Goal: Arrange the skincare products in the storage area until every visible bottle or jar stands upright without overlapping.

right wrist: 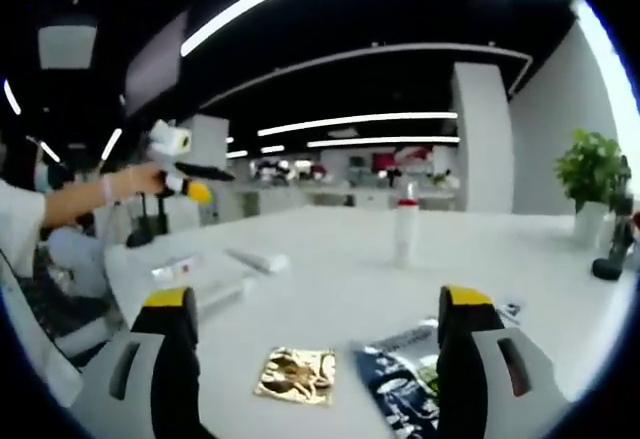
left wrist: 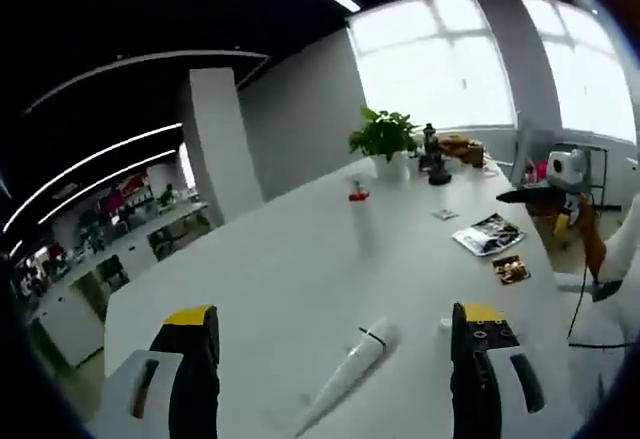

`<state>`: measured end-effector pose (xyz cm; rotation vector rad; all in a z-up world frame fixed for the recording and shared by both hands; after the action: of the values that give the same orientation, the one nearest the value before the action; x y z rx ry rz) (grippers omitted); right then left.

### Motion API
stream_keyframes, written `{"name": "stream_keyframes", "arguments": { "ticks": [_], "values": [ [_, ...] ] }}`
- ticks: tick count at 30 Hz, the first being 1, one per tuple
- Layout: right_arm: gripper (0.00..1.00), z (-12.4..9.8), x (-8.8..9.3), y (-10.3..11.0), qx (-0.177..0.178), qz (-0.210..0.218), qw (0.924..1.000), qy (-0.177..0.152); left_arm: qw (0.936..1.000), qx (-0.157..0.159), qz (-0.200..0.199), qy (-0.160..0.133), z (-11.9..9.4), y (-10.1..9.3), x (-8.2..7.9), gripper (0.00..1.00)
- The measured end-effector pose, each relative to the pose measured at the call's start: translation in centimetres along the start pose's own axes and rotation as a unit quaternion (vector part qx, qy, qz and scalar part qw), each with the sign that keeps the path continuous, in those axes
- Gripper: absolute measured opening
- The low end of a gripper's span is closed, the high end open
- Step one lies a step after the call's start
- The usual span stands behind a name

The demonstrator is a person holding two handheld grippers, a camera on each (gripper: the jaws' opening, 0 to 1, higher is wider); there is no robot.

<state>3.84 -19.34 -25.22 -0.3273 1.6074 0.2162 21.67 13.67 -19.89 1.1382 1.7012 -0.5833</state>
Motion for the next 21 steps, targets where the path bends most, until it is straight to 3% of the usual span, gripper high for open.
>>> {"name": "stream_keyframes", "arguments": {
  "ticks": [7,8,11,13,17,18,21],
  "values": [
    [1.0,-0.3,-0.4,0.2,0.002,-0.01,0.9999,-0.002,0.9993,0.021,0.006,0.031,3.2,0.5,0.3,1.0],
    [1.0,-0.4,-0.6,0.3,0.002,-0.011,0.9999,-0.005,0.9983,0.029,0.01,0.05,3.7,0.5,0.7,1.0],
    [1.0,-0.5,-1.0,0.2,0.0,-0.013,0.9998,-0.012,0.9965,0.023,0.039,0.07,4.9,0.8,1.1,1.0],
    [1.0,-0.6,-1.1,0.1,0.002,-0.012,0.9998,-0.013,0.9956,0.031,0.036,0.081,5.5,0.8,1.4,1.0],
    [1.0,-0.7,-1.5,0.0,0.008,-0.011,0.9996,-0.023,0.9898,0.038,0.048,0.128,6.9,1.1,2.8,1.0],
    [1.0,-0.8,-1.5,0.1,0.004,-0.012,0.9996,-0.024,0.9901,0.041,0.044,0.127,7.3,1.1,2.9,1.0],
    [1.0,-0.8,-1.4,0.3,-0.001,-0.012,0.9996,-0.024,0.9831,0.069,0.037,0.166,8.1,0.6,4.2,0.96]
  ]
}}
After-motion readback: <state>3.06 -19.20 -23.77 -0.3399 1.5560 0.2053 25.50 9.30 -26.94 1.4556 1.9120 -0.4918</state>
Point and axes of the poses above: the point that each gripper's makers call its tool centre point, and the gripper's own axes: z roughly forward along the fingers, y roughly to its left, x roughly out of its underside, the point moved 5 cm from there along -z, roughly backward along the fingers, and after that the axes turned 9 degrees about x, right-handed, at the moved point
